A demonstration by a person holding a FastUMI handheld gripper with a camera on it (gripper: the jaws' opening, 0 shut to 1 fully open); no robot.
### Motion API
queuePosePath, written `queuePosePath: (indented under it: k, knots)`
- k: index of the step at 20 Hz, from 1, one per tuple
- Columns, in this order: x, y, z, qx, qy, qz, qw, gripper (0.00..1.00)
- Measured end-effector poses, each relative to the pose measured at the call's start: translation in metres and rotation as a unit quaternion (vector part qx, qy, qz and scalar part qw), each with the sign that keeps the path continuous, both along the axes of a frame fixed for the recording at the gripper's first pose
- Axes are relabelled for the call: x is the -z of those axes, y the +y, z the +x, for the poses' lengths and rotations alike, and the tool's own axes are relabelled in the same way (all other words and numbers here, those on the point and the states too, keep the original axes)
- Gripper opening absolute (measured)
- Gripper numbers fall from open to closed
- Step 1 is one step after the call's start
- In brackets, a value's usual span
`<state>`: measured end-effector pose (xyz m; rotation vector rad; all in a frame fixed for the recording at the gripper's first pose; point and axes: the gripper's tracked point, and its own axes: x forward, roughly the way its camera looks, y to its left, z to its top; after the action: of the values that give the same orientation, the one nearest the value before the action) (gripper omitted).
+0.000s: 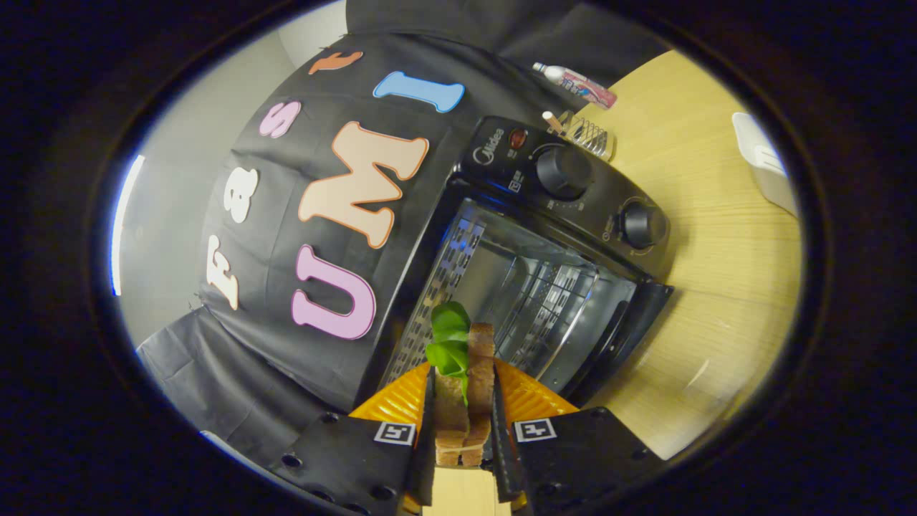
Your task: Open the toaster oven, put the food inside, and close the toaster oven door.
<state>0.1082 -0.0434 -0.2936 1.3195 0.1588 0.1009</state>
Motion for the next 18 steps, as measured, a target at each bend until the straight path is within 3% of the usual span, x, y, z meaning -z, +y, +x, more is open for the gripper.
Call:
queuePosePath:
  k: [6, 13, 18]
  knots:
    - [0.008, 0.016, 0.041, -0.017, 0.011, -0.001, 1.000, 0.36]
    - [0.015, 0.008, 0.048, -0.009, 0.034, -0.029, 0.999, 0.40]
    - [0.020, 0.001, 0.036, 0.006, 0.068, -0.149, 0.987, 0.61]
